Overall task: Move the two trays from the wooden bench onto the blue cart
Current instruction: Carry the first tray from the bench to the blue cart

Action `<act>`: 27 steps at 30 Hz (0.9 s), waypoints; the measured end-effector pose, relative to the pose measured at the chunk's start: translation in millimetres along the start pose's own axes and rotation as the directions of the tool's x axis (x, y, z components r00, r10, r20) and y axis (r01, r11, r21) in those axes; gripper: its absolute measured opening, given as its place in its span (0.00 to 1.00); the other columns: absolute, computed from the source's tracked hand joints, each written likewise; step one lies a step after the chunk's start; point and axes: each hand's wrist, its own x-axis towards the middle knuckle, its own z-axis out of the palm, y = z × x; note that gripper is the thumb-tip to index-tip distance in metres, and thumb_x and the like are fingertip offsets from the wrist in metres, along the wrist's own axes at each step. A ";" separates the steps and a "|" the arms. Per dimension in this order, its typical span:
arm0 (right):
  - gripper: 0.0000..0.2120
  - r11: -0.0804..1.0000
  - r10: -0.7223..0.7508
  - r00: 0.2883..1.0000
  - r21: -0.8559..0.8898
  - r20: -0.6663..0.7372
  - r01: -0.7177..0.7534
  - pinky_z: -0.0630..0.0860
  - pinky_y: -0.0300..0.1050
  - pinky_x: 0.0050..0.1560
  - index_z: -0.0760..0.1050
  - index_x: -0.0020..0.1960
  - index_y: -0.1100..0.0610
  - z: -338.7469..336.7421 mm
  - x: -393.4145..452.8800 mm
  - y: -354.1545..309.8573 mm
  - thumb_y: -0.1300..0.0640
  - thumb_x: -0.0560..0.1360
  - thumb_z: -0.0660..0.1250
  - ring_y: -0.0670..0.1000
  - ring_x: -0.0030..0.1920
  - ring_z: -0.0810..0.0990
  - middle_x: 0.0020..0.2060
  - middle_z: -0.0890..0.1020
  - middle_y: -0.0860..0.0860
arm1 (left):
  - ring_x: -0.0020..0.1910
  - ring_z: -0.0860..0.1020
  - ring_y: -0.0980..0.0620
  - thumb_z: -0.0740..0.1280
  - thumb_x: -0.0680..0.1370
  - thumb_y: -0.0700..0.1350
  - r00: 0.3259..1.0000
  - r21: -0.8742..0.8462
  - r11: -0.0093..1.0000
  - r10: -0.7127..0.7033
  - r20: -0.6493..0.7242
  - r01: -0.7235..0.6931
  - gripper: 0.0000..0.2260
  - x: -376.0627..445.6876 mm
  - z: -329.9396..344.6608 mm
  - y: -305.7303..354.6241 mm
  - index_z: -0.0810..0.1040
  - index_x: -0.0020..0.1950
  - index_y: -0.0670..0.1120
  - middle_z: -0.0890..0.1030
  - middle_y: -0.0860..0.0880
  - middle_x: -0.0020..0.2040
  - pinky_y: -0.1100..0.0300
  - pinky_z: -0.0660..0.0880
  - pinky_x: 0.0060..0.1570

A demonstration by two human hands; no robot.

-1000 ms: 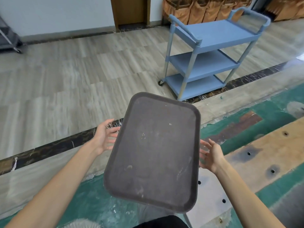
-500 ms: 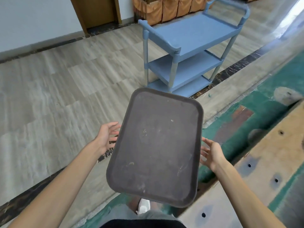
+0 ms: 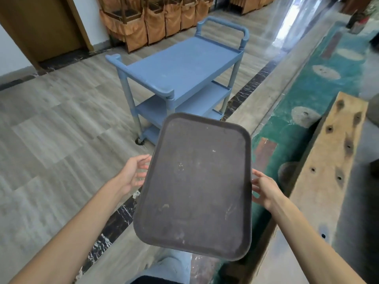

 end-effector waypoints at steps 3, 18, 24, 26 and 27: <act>0.28 1.000 0.001 0.999 0.028 -0.040 0.000 0.73 0.49 0.45 0.75 0.66 0.44 2.3 39.8 -41.9 0.69 0.76 0.53 0.52 0.50 0.77 0.49 0.80 0.52 | 0.39 0.74 0.53 0.65 0.75 0.50 0.999 0.031 0.999 0.010 0.032 -0.011 0.09 57.1 28.5 37.3 0.80 0.52 0.51 0.75 0.52 0.42 0.58 0.69 0.40; 0.30 0.990 -0.046 0.989 0.126 -0.137 0.063 0.70 0.49 0.45 0.76 0.67 0.44 -26.5 213.7 -220.0 0.73 0.77 0.55 0.51 0.43 0.75 0.44 0.80 0.53 | 0.45 0.73 0.49 0.58 0.78 0.34 0.981 0.239 0.952 0.184 0.055 -0.192 0.23 244.6 154.1 197.2 0.78 0.65 0.56 0.78 0.49 0.45 0.54 0.73 0.49; 0.30 0.991 -0.083 0.996 0.104 -0.032 0.086 0.68 0.47 0.44 0.76 0.68 0.46 -23.9 312.8 -321.8 0.72 0.76 0.56 0.49 0.40 0.73 0.41 0.77 0.50 | 0.38 0.77 0.57 0.58 0.78 0.32 0.970 0.221 0.948 0.241 -0.025 -0.230 0.23 307.4 210.2 273.4 0.77 0.66 0.53 0.79 0.52 0.42 0.68 0.75 0.33; 0.30 0.992 -0.102 0.995 0.073 0.010 0.100 0.68 0.47 0.44 0.76 0.69 0.46 -19.5 343.7 -360.4 0.71 0.76 0.56 0.49 0.40 0.73 0.41 0.77 0.51 | 0.39 0.79 0.57 0.59 0.77 0.31 0.970 0.200 0.953 0.240 -0.046 -0.226 0.24 324.3 222.3 299.0 0.78 0.64 0.54 0.82 0.53 0.43 0.65 0.76 0.34; 0.30 0.993 -0.111 0.993 0.052 0.027 0.110 0.68 0.47 0.44 0.76 0.69 0.46 -15.9 358.2 -378.5 0.71 0.76 0.56 0.49 0.40 0.73 0.41 0.77 0.51 | 0.40 0.80 0.57 0.59 0.77 0.31 0.968 0.188 0.956 0.242 -0.063 -0.227 0.23 331.3 226.4 311.2 0.78 0.63 0.54 0.82 0.54 0.44 0.64 0.76 0.35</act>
